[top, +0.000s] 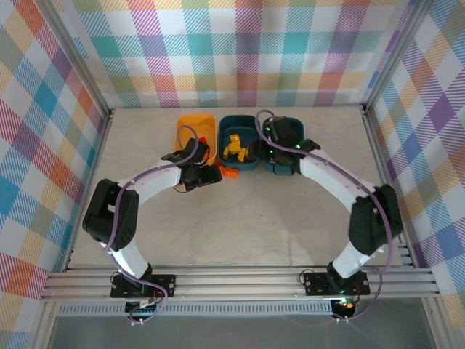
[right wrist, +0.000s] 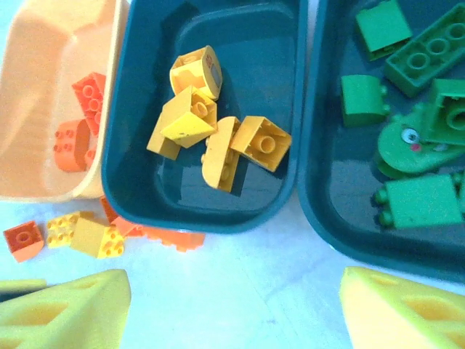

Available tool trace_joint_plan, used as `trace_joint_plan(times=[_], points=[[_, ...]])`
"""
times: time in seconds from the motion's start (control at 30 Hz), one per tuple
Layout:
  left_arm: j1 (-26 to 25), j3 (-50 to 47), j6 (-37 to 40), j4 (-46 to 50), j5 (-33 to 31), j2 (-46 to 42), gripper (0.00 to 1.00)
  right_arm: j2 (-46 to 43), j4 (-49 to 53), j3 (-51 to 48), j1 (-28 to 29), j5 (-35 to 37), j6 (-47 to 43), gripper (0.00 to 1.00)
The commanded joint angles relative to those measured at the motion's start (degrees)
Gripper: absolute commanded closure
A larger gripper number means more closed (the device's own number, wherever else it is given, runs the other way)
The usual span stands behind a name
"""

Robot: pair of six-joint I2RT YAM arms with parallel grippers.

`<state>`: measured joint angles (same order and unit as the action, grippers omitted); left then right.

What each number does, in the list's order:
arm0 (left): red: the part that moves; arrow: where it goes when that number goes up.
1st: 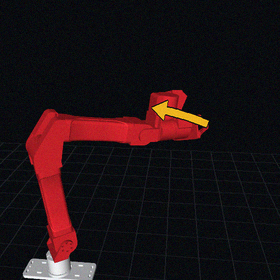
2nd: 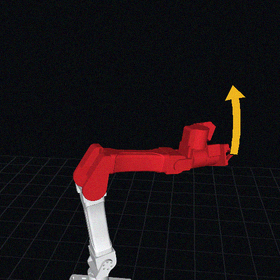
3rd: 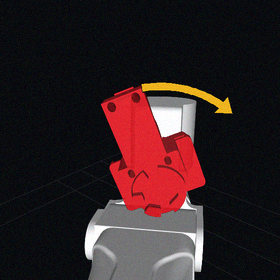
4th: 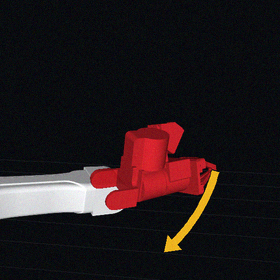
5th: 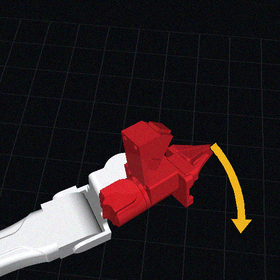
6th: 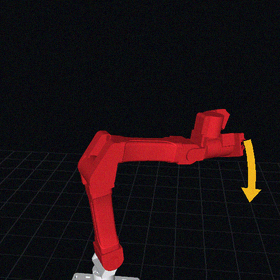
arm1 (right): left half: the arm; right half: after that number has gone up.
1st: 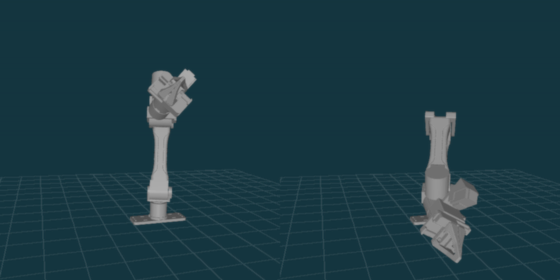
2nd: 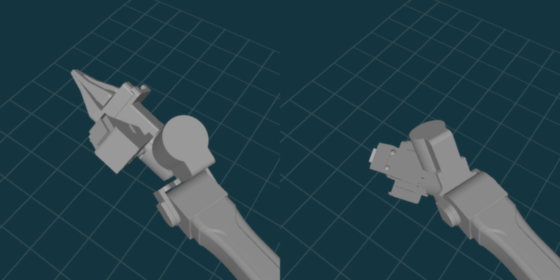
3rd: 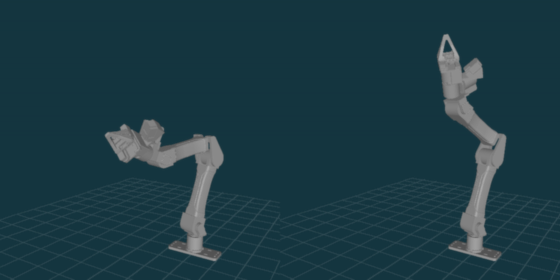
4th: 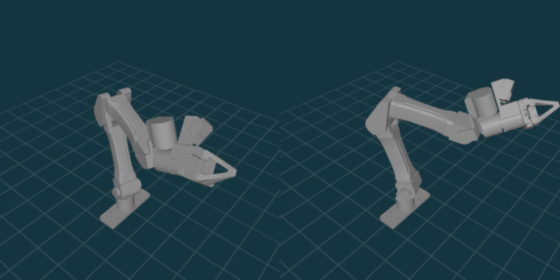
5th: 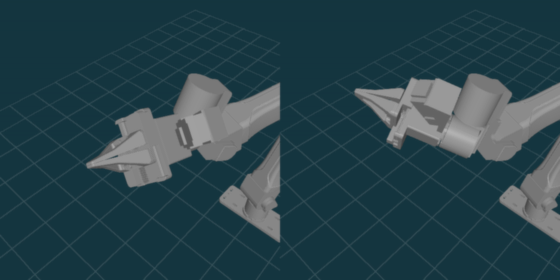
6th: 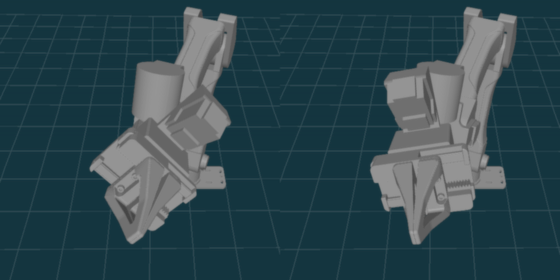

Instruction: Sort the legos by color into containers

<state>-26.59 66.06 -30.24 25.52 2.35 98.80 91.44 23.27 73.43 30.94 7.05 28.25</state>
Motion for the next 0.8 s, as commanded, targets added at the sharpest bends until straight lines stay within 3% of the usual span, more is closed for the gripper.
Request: trace_joint_plan(times=[0.0,0.23,0.37,0.77], points=[[-0.37,4.43,3.84,3.16,-4.07,2.99,0.22,-4.79,-2.14,-6.51,0.44,0.5,1.62,0.24],[-0.92,6.58,6.69,1.17,-6.32,7.72,0.28,-12.43,-0.89,-14.87,0.44,1.72,2.91,0.23],[-1.18,7.15,7.56,0.82,-9.78,9.53,0.3,-12.93,-0.11,-15.42,0.44,1.5,2.95,0.23],[-2.41,7.54,10.11,-1.37,-9.72,10.97,0.41,-11.04,-0.49,-13.93,0.44,0.26,2.61,0.23]])
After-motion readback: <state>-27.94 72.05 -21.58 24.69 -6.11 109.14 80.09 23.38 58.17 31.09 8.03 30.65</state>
